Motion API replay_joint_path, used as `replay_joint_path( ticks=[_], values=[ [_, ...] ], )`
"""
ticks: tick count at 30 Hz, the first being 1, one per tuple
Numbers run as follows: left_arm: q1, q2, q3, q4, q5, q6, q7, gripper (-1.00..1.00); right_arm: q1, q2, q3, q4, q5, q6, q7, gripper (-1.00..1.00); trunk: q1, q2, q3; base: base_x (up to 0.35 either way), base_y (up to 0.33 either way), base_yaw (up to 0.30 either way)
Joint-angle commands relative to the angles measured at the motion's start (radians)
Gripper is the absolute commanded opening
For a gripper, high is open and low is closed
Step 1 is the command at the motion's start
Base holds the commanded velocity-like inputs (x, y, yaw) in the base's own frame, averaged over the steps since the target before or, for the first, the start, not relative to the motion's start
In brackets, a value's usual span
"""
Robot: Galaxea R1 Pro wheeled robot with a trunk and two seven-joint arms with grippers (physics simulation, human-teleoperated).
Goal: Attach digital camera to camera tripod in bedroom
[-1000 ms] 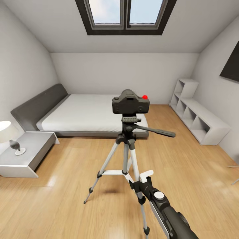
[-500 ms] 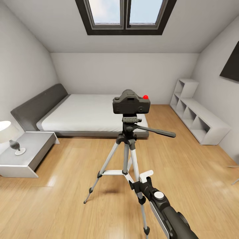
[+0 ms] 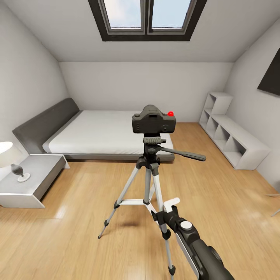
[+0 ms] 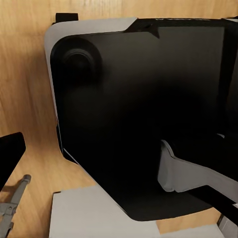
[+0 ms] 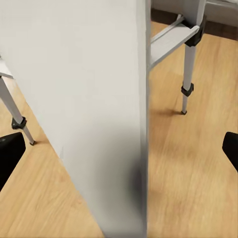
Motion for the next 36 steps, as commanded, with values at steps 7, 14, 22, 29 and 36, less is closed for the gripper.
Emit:
replay_joint_path(
  ticks=[7, 14, 22, 29, 36],
  values=[
    [-0.001, 0.000, -0.006, -0.001, 0.011, 0.005, -0.003, 1.00, 0.000, -0.007, 0.000, -0.009, 0.000, 0.019, 0.003, 1.00, 0.001, -0.002, -0.002, 0.000, 0.000, 0.000],
    [-0.001, 0.000, -0.006, -0.001, 0.011, 0.005, -0.003, 1.00, -0.001, -0.008, 0.000, -0.011, 0.000, 0.018, 0.003, 1.00, 0.001, -0.002, -0.002, 0.000, 0.000, 0.000],
    [-0.001, 0.000, -0.006, -0.001, 0.011, 0.005, -0.003, 1.00, 0.000, -0.010, 0.000, -0.024, 0.000, 0.022, 0.004, 1.00, 0.001, -0.002, -0.002, 0.000, 0.000, 0.000],
    [-0.001, 0.000, -0.006, -0.001, 0.011, 0.003, -0.003, 1.00, 0.000, -0.047, 0.001, -0.060, -0.005, 0.030, 0.006, 1.00, 0.001, -0.002, -0.002, 0.000, 0.000, 0.000],
    [-0.001, 0.001, -0.006, -0.001, 0.011, 0.002, -0.003, 1.00, 0.011, -0.087, 0.001, -0.123, -0.008, 0.077, 0.008, 1.00, 0.001, -0.002, -0.002, 0.000, 0.000, 0.000]
  ],
)
